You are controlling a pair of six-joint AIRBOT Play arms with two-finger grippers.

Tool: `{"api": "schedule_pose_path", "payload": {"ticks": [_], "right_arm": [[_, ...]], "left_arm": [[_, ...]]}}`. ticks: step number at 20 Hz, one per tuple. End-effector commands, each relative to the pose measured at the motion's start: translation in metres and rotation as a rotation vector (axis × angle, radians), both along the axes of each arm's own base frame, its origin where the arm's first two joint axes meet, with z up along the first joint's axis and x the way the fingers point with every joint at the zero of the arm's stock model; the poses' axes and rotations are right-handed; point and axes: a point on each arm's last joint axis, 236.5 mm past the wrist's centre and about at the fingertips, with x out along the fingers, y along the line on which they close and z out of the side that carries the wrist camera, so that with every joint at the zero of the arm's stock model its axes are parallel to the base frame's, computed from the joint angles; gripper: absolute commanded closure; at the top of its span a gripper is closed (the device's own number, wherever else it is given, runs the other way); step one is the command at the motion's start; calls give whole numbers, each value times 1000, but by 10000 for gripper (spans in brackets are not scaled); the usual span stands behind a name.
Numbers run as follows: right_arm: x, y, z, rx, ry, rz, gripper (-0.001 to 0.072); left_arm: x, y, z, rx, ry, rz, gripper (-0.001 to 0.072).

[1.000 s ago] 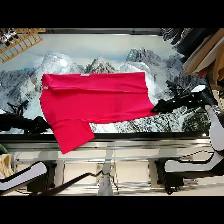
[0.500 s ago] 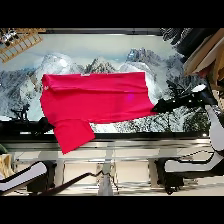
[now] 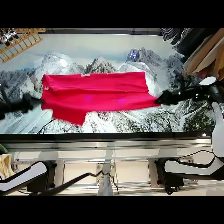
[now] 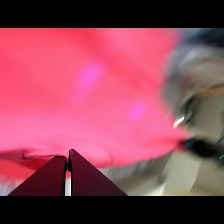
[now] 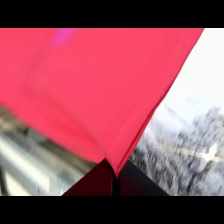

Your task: Fold the clothes and pants, and hang the long-sleeved shirts on hangers.

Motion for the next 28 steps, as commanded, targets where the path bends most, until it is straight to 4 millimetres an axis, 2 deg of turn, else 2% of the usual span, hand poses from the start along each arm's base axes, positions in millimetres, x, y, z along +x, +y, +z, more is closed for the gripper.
{"api": "schedule_pose_path", "payload": {"ticks": [1,3,5,7,10,11,12,13,14,15,19,21,22,24,26,28], "right_arm": [[68,-20,18,-80,-166,-212,702],[100,-16,15,-117,-241,-241,702],[135,-12,6,-153,-306,-274,701],[165,-7,-6,-170,-342,-287,701],[193,12,-32,-161,-330,-242,702],[200,18,-40,-162,-327,-228,686],[204,19,-46,-163,-322,-221,535],[205,17,-49,-164,-317,-222,270],[202,13,-51,-167,-305,-219,140],[195,7,-51,-156,-276,-211,146],[155,-29,-67,-113,-97,-203,146],[147,-30,-77,-99,-70,-173,146],[147,-27,-83,-92,-70,-161,146],[151,-8,-90,-34,-82,-133,148],[153,13,-98,19,-79,-112,171],[150,33,-104,38,-55,-52,230]], "left_arm": [[78,13,75,-111,-232,136,703],[113,19,65,-132,-236,204,703],[138,15,38,-139,-195,218,703],[153,8,5,-161,-127,217,702],[163,11,-41,-170,-47,249,702],[163,11,-51,-175,-28,254,702],[163,13,-56,-176,-19,257,700],[162,16,-59,-175,-14,261,635],[162,20,-59,-176,-14,270,389],[160,26,-58,-182,-15,275,276],[141,45,-45,-248,-26,237,303],[131,39,-38,-272,-43,175,310],[127,33,-34,-278,-57,137,313],[121,17,-34,-255,-83,58,442],[114,1,-44,-205,-66,-9,452],[108,-18,-55,-156,-45,-83,501]]}}
